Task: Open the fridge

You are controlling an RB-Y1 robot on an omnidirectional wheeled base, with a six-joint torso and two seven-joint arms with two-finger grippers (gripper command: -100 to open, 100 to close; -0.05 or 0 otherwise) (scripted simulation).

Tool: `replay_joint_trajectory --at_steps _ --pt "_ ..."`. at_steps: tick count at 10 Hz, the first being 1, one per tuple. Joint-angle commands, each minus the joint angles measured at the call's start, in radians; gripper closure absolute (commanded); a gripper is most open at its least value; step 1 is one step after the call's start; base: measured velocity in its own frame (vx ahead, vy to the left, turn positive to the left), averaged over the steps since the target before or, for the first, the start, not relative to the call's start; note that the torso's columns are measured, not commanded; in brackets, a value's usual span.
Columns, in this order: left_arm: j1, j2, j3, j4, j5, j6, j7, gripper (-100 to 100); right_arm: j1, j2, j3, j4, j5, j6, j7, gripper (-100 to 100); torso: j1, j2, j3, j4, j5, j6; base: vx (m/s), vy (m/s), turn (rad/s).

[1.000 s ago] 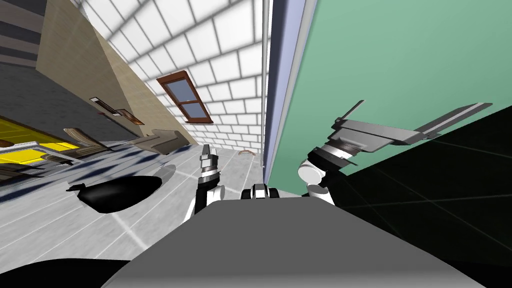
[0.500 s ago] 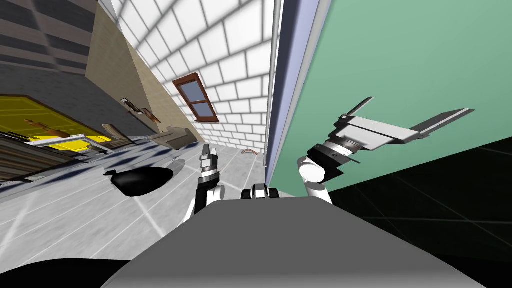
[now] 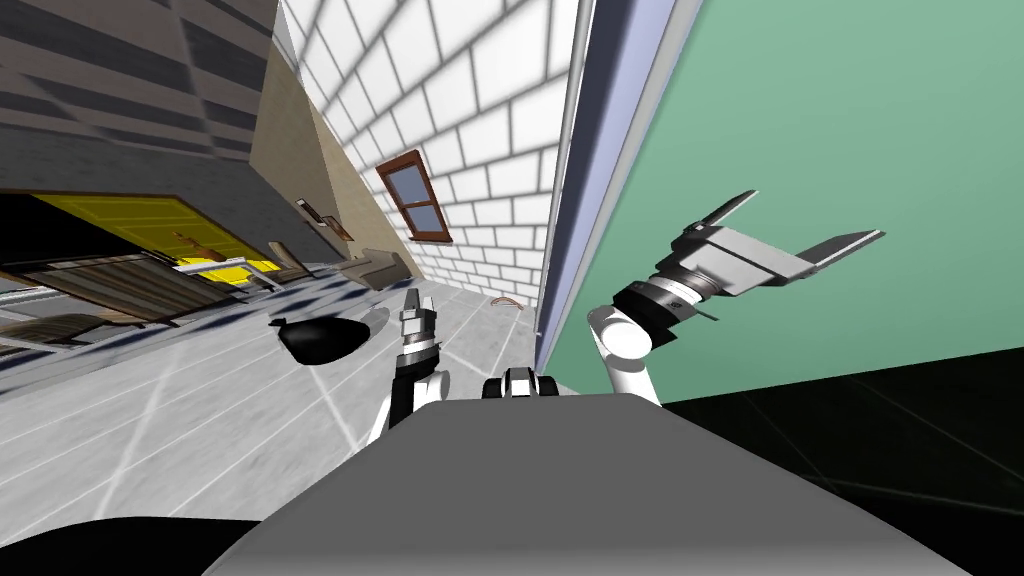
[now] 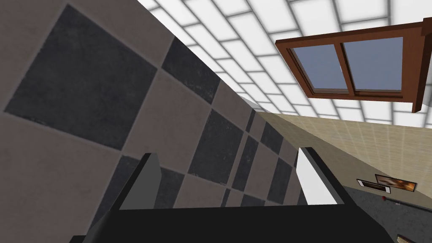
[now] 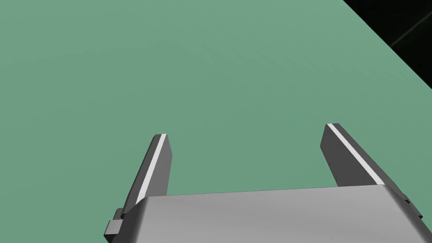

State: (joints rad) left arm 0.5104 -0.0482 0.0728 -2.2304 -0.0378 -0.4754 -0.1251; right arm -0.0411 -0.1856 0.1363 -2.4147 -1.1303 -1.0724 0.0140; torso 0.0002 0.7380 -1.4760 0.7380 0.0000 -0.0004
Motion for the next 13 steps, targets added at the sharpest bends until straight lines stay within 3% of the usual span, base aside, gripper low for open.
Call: replay_joint_trajectory --at_steps 1,2,3,6,8,9,10,13 --pt "0.0 0.0 0.0 0.0 0.0 0.0 0.0 0 -0.015 -0.001 0.003 -0.002 -0.063 -0.016 -0.005 -100 0.0 0.0 0.0 0.0 0.0 0.001 -0.002 0.002 -0.013" --pt "0.0 0.0 0.0 0.0 0.0 0.0 0.0 0 -0.046 -0.002 0.009 -0.003 -0.098 -0.046 -0.014 -100 -0.001 0.0 0.0 0.0 0.0 0.001 -0.007 0.006 0.193" --pt "0.0 0.0 0.0 0.0 0.0 0.0 0.0 0 -0.046 -0.002 0.009 -0.003 -0.127 -0.046 -0.014 -100 0.0 0.0 0.0 0.0 0.0 0.0 -0.009 0.004 0.133" --pt "0.0 0.0 0.0 0.0 0.0 0.0 0.0 0 -0.105 -0.002 0.02 -0.002 -0.221 -0.107 -0.033 -100 0.002 -0.007 -0.005 -0.003 0.001 -0.002 -0.017 0.004 0.162" --pt "0.0 0.0 0.0 0.0 0.0 0.0 0.0 0 -0.105 -0.002 0.02 -0.002 -0.252 -0.107 -0.033 -100 0.003 -0.012 -0.009 -0.006 0.001 -0.004 -0.01 -0.001 0.053" --pt "0.0 0.0 0.0 0.0 0.0 0.0 0.0 0 -0.133 -0.002 0.024 -0.001 -0.285 -0.137 -0.042 -100 0.002 -0.013 -0.01 -0.006 0.001 -0.004 -0.012 0.014 0.172" --pt "0.0 0.0 0.0 0.0 0.0 0.0 0.0 0 -0.133 -0.002 0.024 -0.001 -0.312 -0.137 -0.042 -100 0.003 -0.016 -0.013 -0.007 0.003 -0.008 -0.013 0.005 0.088" --pt "0.0 0.0 0.0 0.0 0.0 0.0 0.0 0 -0.186 0.0 0.03 0.001 -0.4 -0.196 -0.061 -100 0.006 -0.026 -0.02 -0.011 0.004 -0.011 -0.015 0.001 0.137"
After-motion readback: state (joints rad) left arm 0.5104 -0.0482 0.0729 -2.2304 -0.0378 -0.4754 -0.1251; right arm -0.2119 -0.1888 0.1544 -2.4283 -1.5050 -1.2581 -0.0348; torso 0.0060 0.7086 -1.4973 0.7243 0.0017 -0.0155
